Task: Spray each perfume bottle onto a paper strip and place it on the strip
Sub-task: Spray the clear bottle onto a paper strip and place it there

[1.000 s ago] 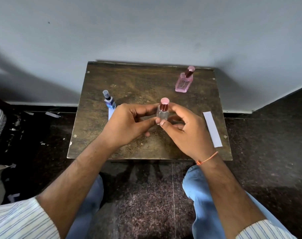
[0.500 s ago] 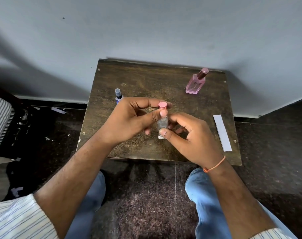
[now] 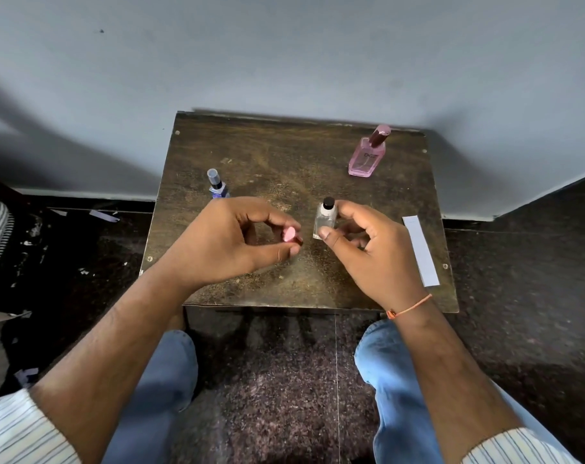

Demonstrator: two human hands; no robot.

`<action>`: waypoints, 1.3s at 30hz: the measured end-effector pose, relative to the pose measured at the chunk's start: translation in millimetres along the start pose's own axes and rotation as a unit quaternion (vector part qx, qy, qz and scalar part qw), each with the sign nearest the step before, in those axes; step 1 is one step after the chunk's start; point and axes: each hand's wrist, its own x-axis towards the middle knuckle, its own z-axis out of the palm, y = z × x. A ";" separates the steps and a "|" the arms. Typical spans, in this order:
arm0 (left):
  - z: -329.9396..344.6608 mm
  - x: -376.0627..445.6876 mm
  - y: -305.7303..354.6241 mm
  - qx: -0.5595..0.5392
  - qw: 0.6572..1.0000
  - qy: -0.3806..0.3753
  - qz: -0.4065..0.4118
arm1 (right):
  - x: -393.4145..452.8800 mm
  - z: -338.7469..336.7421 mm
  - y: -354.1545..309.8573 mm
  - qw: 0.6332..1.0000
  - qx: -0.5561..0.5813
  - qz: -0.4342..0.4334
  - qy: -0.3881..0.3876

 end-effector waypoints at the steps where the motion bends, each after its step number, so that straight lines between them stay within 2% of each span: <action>1: -0.8 -1.5 -1.0 0.026 0.999 -0.017 -0.004 | -0.1 0.3 -0.4 1.000 0.000 0.005 -0.002; 6: 0.5 -3.4 -7.8 0.182 0.979 -0.083 0.030 | -1.8 2.0 -5.7 1.000 -0.010 0.021 -0.011; 11: 0.1 -3.3 -6.5 0.229 0.969 -0.087 0.013 | 0.9 -6.2 -6.6 0.998 -0.029 0.027 -0.039; 16: -2.0 -3.1 0.7 0.197 0.978 -0.066 -0.004 | 7.4 -46.4 7.1 0.988 -0.149 0.038 -0.002; 19: 3.6 0.8 9.1 0.146 0.989 -0.028 0.000 | 6.6 -79.7 28.0 0.968 -0.231 0.096 0.002; 23: 9.3 4.1 16.7 0.120 0.992 -0.032 0.016 | -0.2 -113.8 45.4 0.938 -0.288 0.194 0.001; 28: 16.9 6.8 20.2 0.086 0.994 -0.044 0.042 | -6.4 -131.3 53.4 0.932 -0.200 0.301 0.030; 33: 22.3 9.1 21.4 0.034 0.995 -0.061 0.067 | -7.2 -133.2 51.8 0.943 -0.163 0.282 0.068; 34: 23.0 9.6 20.8 0.022 0.996 -0.063 0.067 | -6.8 -132.9 49.8 0.951 -0.135 0.268 0.080; 36: 24.8 10.1 20.6 -0.008 0.996 -0.062 0.062 | -5.3 -128.3 39.7 0.964 0.003 0.248 0.094; 39: 25.5 10.1 21.8 -0.068 0.996 -0.054 0.037 | -0.8 -107.4 19.9 0.962 0.158 0.212 0.073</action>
